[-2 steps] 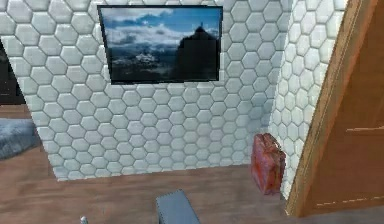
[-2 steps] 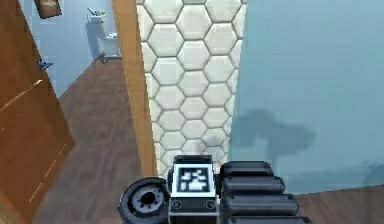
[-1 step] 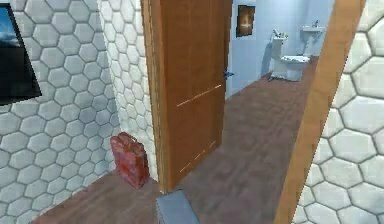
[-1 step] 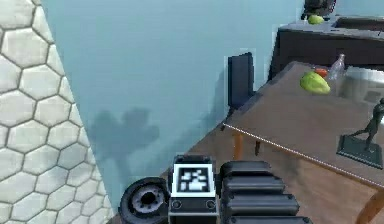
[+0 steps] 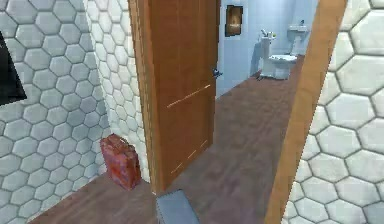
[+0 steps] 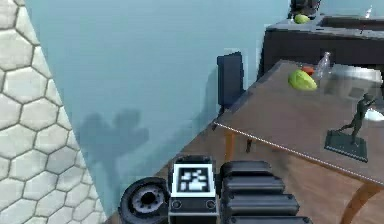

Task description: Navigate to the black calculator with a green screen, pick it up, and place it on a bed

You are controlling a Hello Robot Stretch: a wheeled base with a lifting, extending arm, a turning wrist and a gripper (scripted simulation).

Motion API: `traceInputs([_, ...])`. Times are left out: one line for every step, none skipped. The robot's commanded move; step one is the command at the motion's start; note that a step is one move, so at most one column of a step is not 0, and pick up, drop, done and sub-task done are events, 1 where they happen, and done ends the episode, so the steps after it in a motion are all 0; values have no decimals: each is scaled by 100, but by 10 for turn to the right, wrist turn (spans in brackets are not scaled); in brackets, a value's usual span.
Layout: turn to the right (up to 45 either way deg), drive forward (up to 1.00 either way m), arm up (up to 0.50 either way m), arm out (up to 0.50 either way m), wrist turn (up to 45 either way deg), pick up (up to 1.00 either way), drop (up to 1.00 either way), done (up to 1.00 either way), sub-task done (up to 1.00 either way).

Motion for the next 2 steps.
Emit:
traceInputs([450,0,0,0,0,0,0,0,0])
traceInputs([330,0,0,0,0,0,0,0,0])
